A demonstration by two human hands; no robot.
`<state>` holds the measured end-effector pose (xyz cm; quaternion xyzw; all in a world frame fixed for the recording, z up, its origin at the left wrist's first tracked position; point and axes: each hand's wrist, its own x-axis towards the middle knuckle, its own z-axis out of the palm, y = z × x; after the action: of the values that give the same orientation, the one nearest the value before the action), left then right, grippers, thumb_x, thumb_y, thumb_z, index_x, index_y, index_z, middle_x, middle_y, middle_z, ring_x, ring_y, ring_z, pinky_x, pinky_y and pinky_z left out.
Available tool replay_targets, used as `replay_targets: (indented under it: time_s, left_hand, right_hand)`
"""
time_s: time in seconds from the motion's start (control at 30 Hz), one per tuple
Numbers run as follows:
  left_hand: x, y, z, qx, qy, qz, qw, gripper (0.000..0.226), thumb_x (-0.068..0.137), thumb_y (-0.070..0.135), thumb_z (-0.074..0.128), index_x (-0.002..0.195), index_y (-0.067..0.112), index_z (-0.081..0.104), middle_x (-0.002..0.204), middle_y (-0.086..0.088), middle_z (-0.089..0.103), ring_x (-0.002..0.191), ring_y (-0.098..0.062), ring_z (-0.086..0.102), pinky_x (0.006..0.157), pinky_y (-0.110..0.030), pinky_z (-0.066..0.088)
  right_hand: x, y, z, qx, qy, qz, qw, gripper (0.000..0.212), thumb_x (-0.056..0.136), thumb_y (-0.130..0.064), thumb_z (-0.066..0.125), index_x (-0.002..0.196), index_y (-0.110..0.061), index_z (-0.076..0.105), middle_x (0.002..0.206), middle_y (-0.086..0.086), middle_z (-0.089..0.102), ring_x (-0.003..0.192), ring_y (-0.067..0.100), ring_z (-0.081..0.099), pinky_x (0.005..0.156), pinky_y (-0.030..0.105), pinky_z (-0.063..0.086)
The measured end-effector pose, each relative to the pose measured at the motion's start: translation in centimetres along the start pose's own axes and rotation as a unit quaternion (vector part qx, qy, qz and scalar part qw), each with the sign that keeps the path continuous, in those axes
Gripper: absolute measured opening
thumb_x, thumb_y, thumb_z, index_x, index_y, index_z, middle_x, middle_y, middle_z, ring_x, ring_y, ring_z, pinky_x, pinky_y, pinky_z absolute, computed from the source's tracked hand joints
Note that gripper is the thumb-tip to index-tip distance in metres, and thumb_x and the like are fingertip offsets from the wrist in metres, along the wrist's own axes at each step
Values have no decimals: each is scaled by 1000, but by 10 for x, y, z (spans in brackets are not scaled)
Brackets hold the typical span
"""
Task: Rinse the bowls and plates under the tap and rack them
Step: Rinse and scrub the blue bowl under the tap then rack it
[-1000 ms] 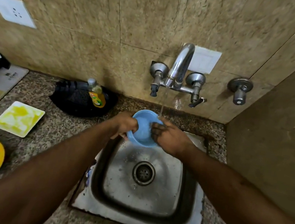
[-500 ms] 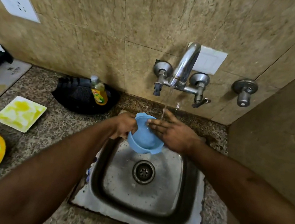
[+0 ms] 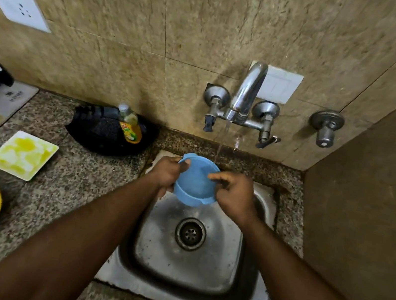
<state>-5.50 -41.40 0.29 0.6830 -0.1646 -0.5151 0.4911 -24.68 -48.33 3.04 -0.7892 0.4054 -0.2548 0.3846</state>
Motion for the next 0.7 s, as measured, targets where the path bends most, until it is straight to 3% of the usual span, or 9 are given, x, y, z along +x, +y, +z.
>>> replay_targets:
  time_s: [0.07,0.13,0.2,0.27,0.3,0.37,0.5,0.6,0.7]
  left_hand:
    - [-4,8,5,5,-23,-31,999,37,94,46,67,112,14,75,109,-15,78,100,-39,74,82,-55,57]
    - [-6,13,8,-3,-44,-40,998,43,93,48,68,118,13,73,113,-14,77,105,-38,73,93,-63,54]
    - [-6,15,7,3,-64,-48,997,45,94,46,67,124,12,70,116,-13,76,108,-37,72,94,-60,54]
    - [-6,15,4,14,-81,-59,995,43,98,44,62,127,12,69,115,-12,77,104,-35,73,84,-48,57]
    - [-7,15,3,23,-92,-65,993,42,100,43,60,126,12,69,113,-11,77,100,-33,74,80,-42,56]
    - [-6,15,3,35,-110,-71,991,39,101,42,58,124,13,70,115,-13,76,98,-32,72,85,-45,54]
    - [-9,19,3,72,-127,-72,987,34,101,42,58,120,16,71,119,-14,75,104,-34,71,98,-57,52]
    - [-10,28,-1,90,-152,-77,981,37,101,42,59,123,15,70,115,-12,76,99,-32,73,84,-44,57]
    - [-12,36,-4,105,-164,-88,977,38,100,43,60,122,13,70,115,-13,76,96,-30,73,79,-41,57]
  right_hand:
    - [5,-2,1,-76,64,-54,994,28,75,1,69,95,-15,80,95,1,76,83,15,70,79,29,57]
    - [19,-3,-1,-129,70,-47,988,26,75,-6,72,97,-18,77,98,2,69,86,18,64,76,29,52]
    - [33,-1,-7,-183,42,-17,982,19,76,-12,72,92,-20,77,90,2,68,82,18,63,71,27,48]
    - [42,0,-11,-227,-30,-28,973,10,79,-19,68,81,-15,77,72,3,69,69,20,65,63,27,43]
    - [45,0,-12,-252,-57,-36,965,16,82,-23,65,80,-13,77,70,5,72,68,24,66,62,27,43]
    - [49,-1,-11,-295,-76,-37,952,24,86,-30,64,80,-11,77,76,9,74,70,29,68,61,26,41]
    - [51,5,-10,-309,-116,-60,942,32,94,-36,58,81,-12,75,78,9,74,69,28,66,62,29,45]
    - [49,7,-19,-275,-197,-100,936,25,93,-21,53,77,-11,69,77,13,70,70,31,64,63,36,49]
    - [47,1,-25,-247,-215,-107,939,22,93,-18,53,79,-12,68,75,8,67,67,24,61,62,34,48]
